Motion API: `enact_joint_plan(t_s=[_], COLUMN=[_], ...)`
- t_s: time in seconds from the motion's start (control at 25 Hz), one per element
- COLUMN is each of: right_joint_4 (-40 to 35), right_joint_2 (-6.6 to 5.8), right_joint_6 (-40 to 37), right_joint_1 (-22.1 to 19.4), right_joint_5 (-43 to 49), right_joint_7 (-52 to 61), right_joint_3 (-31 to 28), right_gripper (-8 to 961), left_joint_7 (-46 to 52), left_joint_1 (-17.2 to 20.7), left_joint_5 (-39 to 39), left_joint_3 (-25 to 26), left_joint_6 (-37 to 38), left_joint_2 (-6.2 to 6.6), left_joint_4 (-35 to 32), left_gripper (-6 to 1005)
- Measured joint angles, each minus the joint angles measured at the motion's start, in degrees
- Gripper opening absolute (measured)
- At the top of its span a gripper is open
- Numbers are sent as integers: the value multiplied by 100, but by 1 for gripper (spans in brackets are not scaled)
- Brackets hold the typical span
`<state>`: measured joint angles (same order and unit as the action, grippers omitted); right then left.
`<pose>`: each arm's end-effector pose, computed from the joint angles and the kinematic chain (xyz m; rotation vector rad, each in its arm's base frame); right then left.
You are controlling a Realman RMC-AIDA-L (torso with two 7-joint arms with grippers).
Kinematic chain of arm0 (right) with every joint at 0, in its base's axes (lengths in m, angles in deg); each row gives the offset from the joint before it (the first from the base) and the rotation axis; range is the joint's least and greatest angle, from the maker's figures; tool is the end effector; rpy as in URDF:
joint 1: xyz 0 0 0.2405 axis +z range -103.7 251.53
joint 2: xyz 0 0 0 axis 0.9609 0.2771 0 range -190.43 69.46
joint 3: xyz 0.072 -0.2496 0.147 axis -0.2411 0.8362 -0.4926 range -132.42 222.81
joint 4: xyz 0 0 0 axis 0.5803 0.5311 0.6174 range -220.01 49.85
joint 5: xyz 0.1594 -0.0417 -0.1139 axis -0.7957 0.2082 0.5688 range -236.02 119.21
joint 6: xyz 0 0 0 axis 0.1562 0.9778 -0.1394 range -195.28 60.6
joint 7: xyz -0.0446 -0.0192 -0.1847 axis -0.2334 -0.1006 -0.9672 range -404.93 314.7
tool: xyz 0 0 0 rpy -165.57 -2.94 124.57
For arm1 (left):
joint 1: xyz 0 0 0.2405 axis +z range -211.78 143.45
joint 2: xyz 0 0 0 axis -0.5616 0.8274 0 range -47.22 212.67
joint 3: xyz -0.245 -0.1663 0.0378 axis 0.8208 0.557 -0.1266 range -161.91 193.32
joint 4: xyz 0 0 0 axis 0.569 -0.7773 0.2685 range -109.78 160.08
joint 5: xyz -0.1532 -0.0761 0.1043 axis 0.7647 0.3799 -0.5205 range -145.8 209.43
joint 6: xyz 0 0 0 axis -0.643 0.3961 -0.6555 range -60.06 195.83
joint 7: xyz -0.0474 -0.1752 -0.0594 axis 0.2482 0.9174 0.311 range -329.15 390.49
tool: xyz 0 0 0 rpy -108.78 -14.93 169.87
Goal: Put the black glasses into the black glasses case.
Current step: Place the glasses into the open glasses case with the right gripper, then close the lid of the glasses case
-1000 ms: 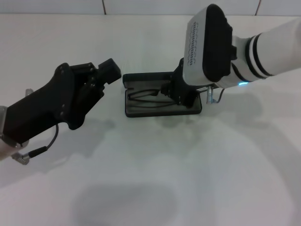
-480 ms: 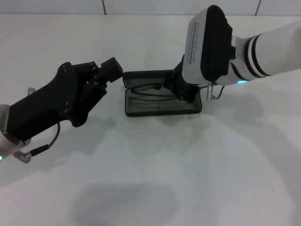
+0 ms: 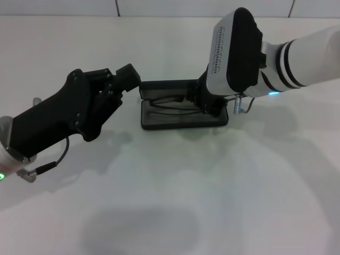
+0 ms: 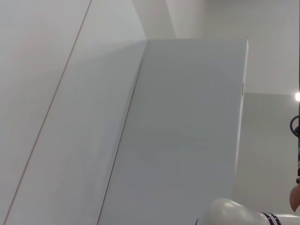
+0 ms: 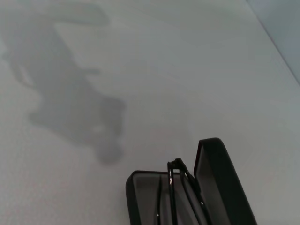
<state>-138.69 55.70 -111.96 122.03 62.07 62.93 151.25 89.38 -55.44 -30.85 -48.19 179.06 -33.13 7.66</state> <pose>0.1386 0.4382 -0.1604 -2.7546 -0.2650 -0.1797 -0.2345 0.2792 -0.0149 -2.3675 -0.3887 -1.6397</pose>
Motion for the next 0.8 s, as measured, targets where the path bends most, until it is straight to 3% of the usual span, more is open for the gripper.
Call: enact_joint_plan(t_s=[0.56,0.8], right_joint_4=[-93,-379], right_joint_2=[0,0], right_joint_6=[-39,-96], right_joint_1=[9,-200], right_joint_5=[18,-12], right_joint_7=[205,209], right_joint_3=[39,63], right_gripper=[71,81], left_joint_7=[0,0], left_joint_1=[25,42], left_joint_5=[-8,-9], left_joint_3=[-28,-24], left_joint_6=[0,0], left_joint_2=[-7,-7], left_joint_4=[0,0], left_gripper=[50,51])
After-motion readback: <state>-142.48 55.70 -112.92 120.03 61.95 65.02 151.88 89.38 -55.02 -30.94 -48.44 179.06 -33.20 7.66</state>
